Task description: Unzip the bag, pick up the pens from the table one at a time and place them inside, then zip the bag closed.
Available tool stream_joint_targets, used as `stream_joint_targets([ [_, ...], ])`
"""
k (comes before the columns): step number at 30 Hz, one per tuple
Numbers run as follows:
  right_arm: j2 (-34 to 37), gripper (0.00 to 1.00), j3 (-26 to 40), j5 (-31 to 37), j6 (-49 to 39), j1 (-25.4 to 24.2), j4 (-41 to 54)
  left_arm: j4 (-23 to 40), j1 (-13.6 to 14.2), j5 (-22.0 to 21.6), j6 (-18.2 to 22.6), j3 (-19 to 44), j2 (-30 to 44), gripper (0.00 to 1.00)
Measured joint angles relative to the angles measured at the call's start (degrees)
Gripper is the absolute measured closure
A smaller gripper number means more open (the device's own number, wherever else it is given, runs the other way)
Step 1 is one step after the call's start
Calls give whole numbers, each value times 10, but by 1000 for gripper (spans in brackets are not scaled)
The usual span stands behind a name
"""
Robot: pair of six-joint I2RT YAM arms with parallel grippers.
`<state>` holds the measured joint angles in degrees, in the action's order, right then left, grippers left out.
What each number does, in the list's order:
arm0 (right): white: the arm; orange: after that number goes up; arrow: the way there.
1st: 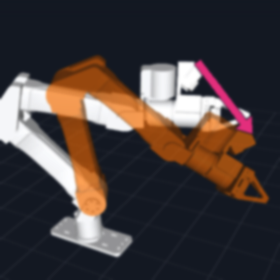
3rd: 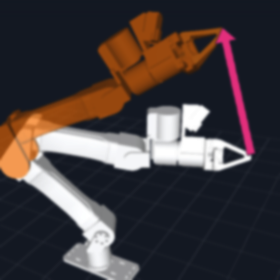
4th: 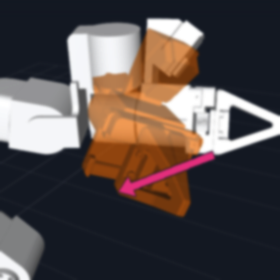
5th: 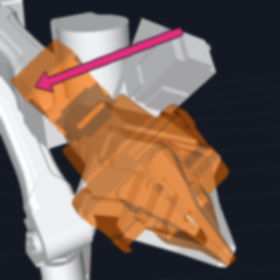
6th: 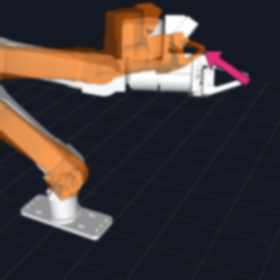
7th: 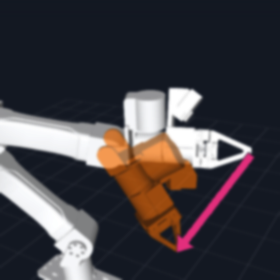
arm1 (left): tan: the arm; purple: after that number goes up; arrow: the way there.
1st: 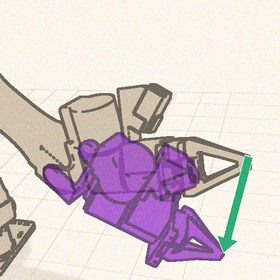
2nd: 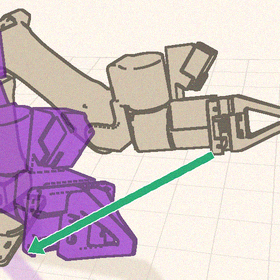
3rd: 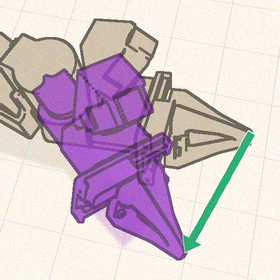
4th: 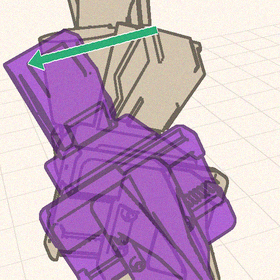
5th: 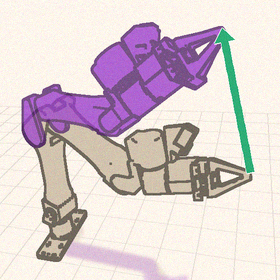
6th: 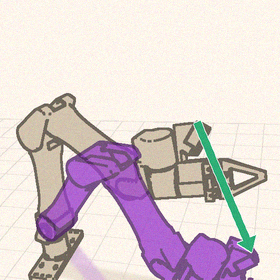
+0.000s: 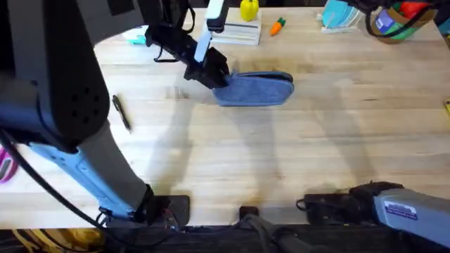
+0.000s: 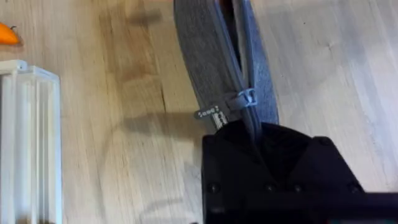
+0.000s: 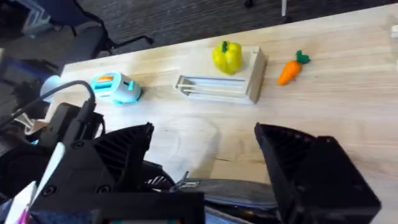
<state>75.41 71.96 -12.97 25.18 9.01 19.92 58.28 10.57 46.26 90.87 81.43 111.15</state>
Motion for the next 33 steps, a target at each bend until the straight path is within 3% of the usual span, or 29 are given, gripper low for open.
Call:
stream_joint_targets([
  [6,0,5,0,0,-47,-8,2,0,0,0,1,0,0,939],
  [7,8,4,0,0,-85,-8,5,0,3,5,1,0,0,327],
  [9,16,4,0,0,-100,-8,12,0,4,5,-1,0,0,51],
  [10,20,4,0,-2,-106,-8,16,0,5,5,0,0,0,19],
  [19,29,5,0,-55,-178,-8,37,0,5,6,0,0,0,8],
  [24,29,4,4,-81,-231,9,86,63,-6,6,0,10,0,8],
  [33,30,5,74,-59,-318,61,191,248,-105,7,0,130,-35,7],
])
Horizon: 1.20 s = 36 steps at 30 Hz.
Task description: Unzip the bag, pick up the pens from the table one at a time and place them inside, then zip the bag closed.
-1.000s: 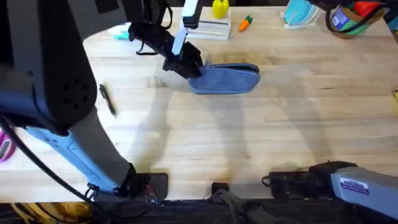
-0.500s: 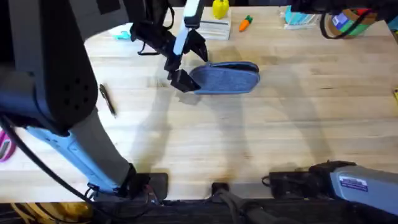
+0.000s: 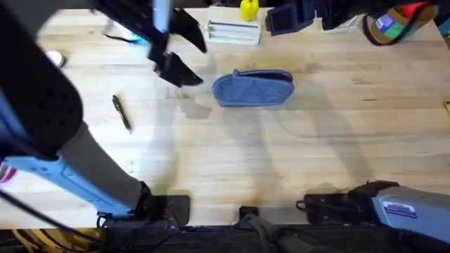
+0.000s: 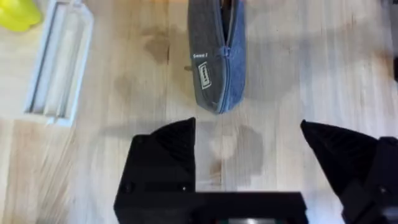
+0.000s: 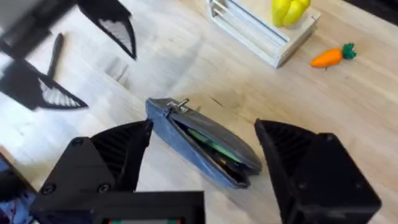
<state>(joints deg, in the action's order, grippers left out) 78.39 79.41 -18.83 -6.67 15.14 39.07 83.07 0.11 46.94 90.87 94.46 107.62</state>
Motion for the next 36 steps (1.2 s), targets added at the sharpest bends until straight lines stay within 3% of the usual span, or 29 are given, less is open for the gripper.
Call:
stream_joint_targets([
  [5,13,5,23,6,-62,3,24,53,-39,0,0,48,-15,6],
  [11,43,5,23,12,-212,3,34,74,-45,0,23,57,-15,6],
  [12,46,5,23,13,-295,3,31,74,-42,0,37,57,-14,6],
  [15,47,4,23,14,-410,3,33,74,-40,0,47,57,-15,6],
  [24,52,4,23,10,-466,3,30,71,-40,0,50,57,-15,6],
  [25,52,67,23,10,-472,3,30,71,-40,0,50,57,-15,6],
  [31,52,917,23,0,-471,4,61,69,-40,0,50,57,-15,6],
  [36,66,967,23,-5,-472,4,105,69,-40,0,50,57,-15,6],
])
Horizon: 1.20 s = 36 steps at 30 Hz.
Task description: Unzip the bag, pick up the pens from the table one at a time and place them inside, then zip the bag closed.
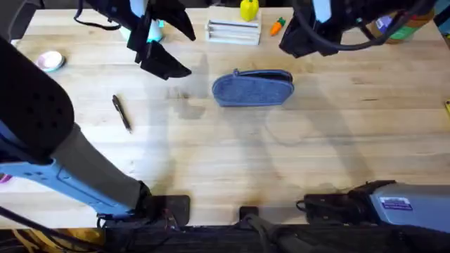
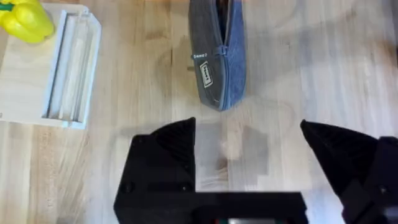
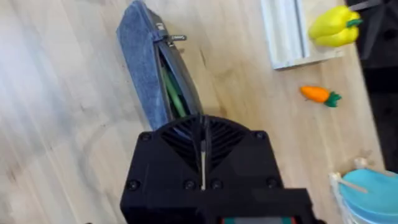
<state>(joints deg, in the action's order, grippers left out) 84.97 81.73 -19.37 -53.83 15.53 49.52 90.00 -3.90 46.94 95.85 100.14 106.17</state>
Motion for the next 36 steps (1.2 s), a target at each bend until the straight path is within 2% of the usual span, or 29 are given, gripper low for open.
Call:
stream_joint_targets([
  [8,80,968,0,-42,0,0,4,-13,0,0,0,0,0,6],
  [9,125,967,0,-61,0,0,19,-13,0,0,1,0,0,6],
  [10,139,967,0,-65,0,0,28,-13,0,0,2,0,0,6],
  [24,151,967,0,-71,0,0,16,-13,0,0,2,0,0,6],
  [25,186,967,0,-73,0,1,3,-13,0,0,2,0,0,6],
  [29,225,967,0,-75,0,6,0,-13,0,0,2,0,0,6],
  [36,226,968,0,-74,0,24,-3,-13,0,0,2,0,0,8],
])
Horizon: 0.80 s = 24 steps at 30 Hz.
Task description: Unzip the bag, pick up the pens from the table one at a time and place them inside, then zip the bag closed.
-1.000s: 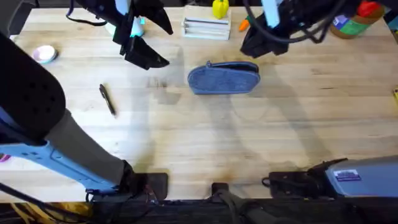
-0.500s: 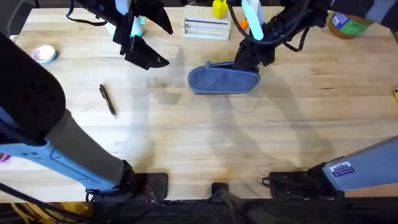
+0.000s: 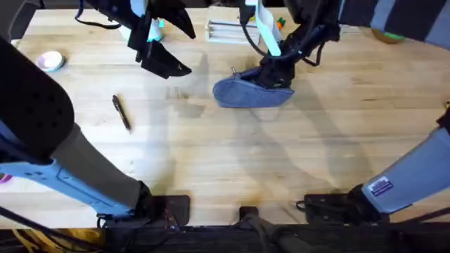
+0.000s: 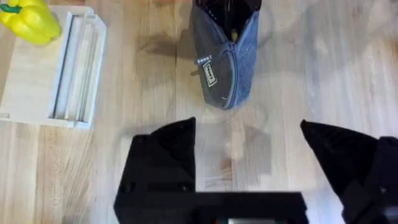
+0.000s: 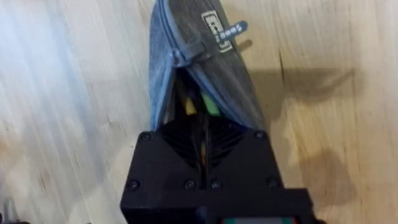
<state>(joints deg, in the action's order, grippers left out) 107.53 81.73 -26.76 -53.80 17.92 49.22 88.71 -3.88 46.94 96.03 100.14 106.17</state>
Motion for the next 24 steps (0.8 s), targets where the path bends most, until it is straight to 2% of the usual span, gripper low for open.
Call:
stream_joint_targets([
  [9,0,961,0,2,0,8,-1,0,0,0,0,0,0,6],
  [10,0,890,0,2,2,8,-1,0,0,0,0,0,0,6],
  [15,0,162,0,2,1,8,-19,0,0,0,0,0,0,6],
  [16,0,51,0,2,-1,8,-19,0,0,0,0,0,0,6],
  [18,0,9,0,2,-2,8,-19,0,0,0,0,0,0,6],
  [24,0,6,0,2,-2,8,-23,-11,0,0,0,0,0,6],
])
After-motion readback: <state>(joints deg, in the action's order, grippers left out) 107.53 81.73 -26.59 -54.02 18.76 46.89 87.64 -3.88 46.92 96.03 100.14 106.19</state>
